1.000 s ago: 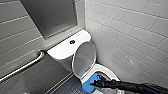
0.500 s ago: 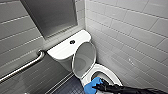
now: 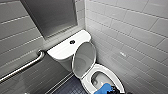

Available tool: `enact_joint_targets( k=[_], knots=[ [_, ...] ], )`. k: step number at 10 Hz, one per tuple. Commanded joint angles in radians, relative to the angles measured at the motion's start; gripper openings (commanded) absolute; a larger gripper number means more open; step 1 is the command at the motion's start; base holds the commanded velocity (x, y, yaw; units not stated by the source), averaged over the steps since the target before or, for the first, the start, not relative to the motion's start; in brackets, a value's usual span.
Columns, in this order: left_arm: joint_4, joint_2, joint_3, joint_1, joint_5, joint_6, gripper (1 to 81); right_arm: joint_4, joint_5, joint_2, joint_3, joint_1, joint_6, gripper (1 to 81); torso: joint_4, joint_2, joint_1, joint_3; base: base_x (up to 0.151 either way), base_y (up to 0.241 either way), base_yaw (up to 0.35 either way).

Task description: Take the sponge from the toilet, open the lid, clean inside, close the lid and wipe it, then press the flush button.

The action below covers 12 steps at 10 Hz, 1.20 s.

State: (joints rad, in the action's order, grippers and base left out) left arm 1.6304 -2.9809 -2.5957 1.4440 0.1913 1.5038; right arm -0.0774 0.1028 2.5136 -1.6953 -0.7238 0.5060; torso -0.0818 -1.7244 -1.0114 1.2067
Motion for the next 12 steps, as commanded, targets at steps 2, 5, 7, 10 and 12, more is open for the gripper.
enact_joint_targets(
  k=[2,5,7,10,12],
  knots=[
    [0.005,0.005,0.003,0.016,-0.021,-0.002,81.1,-0.034,0.012,-0.216,0.149,-0.044,-0.003,1.0,0.000,0.000,0.000,0.000,0.000,0.000,0.000],
    [0.005,0.006,0.003,0.017,-0.020,-0.002,81.1,-0.033,-0.075,-0.382,0.198,-0.136,-0.006,1.0,0.000,0.000,0.000,0.000,0.000,0.000,0.000],
    [0.006,0.006,0.003,0.016,-0.019,-0.002,81.1,-0.032,-0.129,-0.460,0.203,-0.184,-0.006,1.0,0.000,0.000,0.000,0.000,0.000,0.000,0.000],
    [0.008,0.006,0.003,0.017,-0.019,-0.002,81.1,-0.042,-0.209,-0.583,0.304,-0.262,-0.012,1.0,0.000,0.000,0.000,0.000,0.000,0.000,0.000],
    [0.008,0.006,0.003,0.017,-0.019,-0.002,81.1,-0.061,-0.213,-0.609,0.393,-0.248,-0.014,1.0,0.000,0.000,0.000,0.000,0.000,0.000,0.000]
  ],
)
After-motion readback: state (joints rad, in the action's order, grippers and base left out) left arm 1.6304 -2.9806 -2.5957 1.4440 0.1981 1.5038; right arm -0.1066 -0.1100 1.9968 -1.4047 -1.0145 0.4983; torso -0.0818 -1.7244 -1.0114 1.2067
